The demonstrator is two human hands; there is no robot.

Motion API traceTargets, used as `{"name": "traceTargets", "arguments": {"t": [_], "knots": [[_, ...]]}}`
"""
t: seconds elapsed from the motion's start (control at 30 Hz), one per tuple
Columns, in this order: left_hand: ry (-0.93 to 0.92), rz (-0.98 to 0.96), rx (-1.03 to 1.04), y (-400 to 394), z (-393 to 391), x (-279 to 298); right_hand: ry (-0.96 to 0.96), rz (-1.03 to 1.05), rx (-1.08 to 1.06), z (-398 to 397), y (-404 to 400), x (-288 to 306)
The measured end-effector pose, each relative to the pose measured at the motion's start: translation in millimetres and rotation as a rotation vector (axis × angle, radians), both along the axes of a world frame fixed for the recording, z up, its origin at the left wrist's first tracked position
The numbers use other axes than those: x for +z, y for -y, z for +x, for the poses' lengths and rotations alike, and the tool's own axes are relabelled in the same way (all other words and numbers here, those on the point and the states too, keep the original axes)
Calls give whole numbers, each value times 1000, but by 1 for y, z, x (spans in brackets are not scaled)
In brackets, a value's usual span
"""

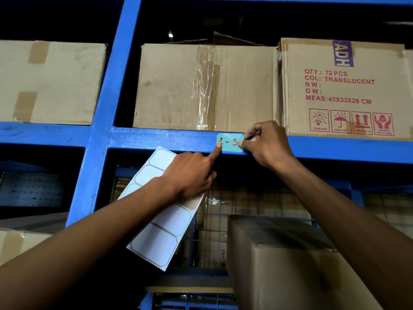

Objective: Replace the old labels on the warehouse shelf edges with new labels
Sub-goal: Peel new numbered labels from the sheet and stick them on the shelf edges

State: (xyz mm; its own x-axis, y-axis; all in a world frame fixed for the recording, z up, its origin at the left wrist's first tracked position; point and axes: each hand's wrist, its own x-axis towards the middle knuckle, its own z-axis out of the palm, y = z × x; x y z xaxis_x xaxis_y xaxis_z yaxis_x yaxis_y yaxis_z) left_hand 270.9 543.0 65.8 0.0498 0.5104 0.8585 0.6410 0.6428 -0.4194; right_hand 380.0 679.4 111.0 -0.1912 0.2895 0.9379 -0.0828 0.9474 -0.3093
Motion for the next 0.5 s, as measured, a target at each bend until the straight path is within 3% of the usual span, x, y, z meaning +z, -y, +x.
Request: {"name": "traceTargets", "arguments": {"t": [0.33, 0.4, 0.5], "knots": [[-33, -22, 3, 6, -2, 3, -55, -28, 4, -3, -11, -1], [-27, -22, -26, 6, -2, 8, -34, 88, -1, 3, -12, -5], [-11, 25, -82, 6, 0, 17, 59, 444, -148, 4, -13, -18]]}}
